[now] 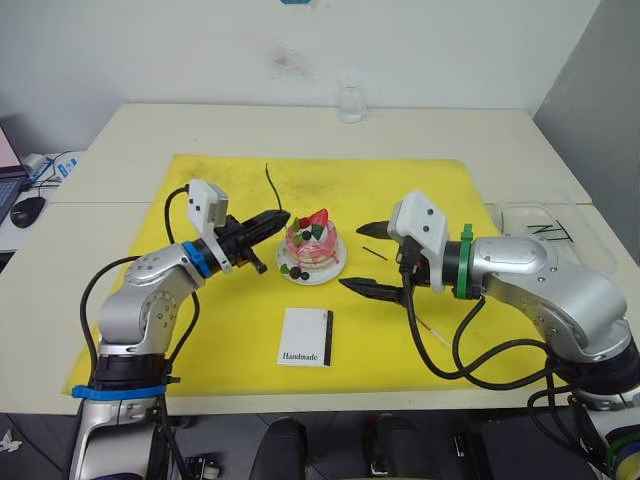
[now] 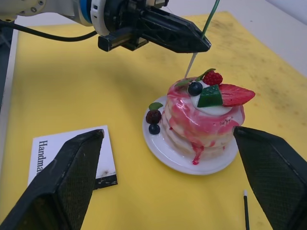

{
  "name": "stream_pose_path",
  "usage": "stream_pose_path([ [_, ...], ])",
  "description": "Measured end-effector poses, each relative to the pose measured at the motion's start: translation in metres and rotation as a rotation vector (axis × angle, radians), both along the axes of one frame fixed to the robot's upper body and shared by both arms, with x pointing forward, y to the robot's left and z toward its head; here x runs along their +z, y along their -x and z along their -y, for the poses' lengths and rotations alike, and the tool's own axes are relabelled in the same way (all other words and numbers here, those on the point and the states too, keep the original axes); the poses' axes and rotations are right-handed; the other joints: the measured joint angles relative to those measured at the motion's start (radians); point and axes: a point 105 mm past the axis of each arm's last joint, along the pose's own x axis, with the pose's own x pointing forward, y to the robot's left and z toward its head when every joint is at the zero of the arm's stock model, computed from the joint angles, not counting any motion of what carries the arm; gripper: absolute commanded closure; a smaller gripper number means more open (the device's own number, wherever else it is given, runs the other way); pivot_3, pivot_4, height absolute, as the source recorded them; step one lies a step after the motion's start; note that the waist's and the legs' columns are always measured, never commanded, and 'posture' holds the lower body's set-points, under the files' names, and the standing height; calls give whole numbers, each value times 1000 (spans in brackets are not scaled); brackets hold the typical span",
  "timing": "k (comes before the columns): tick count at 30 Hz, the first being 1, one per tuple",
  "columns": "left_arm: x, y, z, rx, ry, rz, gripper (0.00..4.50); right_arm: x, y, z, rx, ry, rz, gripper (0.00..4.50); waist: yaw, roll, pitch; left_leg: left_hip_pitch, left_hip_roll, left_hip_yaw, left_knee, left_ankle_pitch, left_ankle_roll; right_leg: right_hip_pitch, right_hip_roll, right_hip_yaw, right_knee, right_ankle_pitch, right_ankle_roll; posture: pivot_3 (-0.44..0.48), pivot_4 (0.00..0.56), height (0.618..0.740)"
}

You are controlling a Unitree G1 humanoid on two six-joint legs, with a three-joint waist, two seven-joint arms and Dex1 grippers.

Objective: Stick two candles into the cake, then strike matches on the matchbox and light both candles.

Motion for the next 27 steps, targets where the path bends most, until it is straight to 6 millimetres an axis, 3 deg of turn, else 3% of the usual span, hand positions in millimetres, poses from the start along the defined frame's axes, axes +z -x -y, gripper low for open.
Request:
stream_pose_path([
  [9, 0, -2, 4, -3, -13, 17, 4500, 0, 2, -1, 9, 3, 0, 7, 0, 0, 0, 0, 0, 0, 0, 0, 0, 0, 0, 0, 0, 0, 0, 0, 150, 735],
  [27, -24, -2, 5, 23, -73, 59, 4500, -3, 1, 0, 1, 4, -6, 7, 0, 0, 0, 0, 0, 0, 0, 0, 0, 1, 0, 0, 0, 0, 0, 0, 150, 735],
])
